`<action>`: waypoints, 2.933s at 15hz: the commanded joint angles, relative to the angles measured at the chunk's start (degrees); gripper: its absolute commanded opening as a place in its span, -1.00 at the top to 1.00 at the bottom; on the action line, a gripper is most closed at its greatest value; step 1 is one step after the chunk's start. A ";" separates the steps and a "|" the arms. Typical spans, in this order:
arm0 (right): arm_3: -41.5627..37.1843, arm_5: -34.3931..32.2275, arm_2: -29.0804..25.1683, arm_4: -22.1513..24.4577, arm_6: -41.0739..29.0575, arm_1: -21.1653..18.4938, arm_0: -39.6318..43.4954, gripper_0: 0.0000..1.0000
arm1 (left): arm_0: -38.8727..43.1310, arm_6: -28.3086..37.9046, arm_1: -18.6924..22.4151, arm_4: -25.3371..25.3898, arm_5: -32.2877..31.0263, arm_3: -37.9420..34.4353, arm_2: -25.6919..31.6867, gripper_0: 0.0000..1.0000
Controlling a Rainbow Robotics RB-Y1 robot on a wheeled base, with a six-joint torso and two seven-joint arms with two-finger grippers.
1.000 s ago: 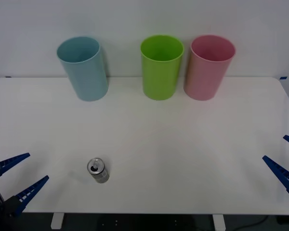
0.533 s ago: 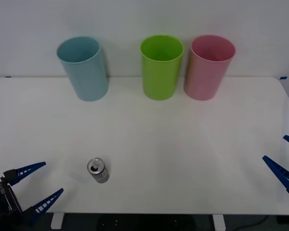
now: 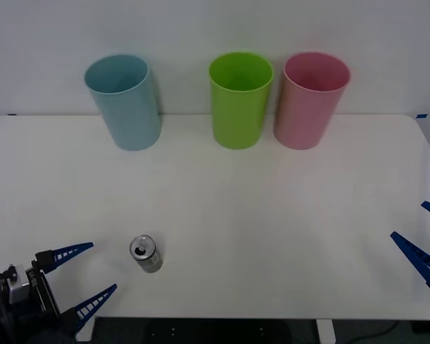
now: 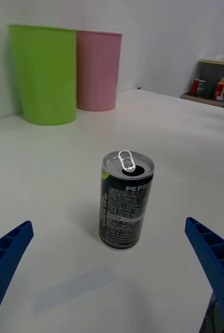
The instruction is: Grasp the object on the table and drop it into the matching bin: aluminum can to the light blue bin, PET bottle to the pink bin.
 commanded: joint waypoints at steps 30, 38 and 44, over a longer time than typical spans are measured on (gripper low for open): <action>0.00 0.00 0.00 0.00 0.00 0.00 0.00 -1.00 | -12.94 -6.80 -11.40 -11.35 3.94 9.91 -2.87 0.57; 0.00 0.00 0.00 0.00 0.00 0.00 0.00 -1.00 | -12.85 -6.80 -11.76 -11.18 5.53 9.91 -2.78 1.00; 0.00 0.00 0.00 0.00 0.00 0.00 0.00 -1.00 | -13.46 -5.92 -11.76 -10.12 6.76 9.82 -2.69 1.00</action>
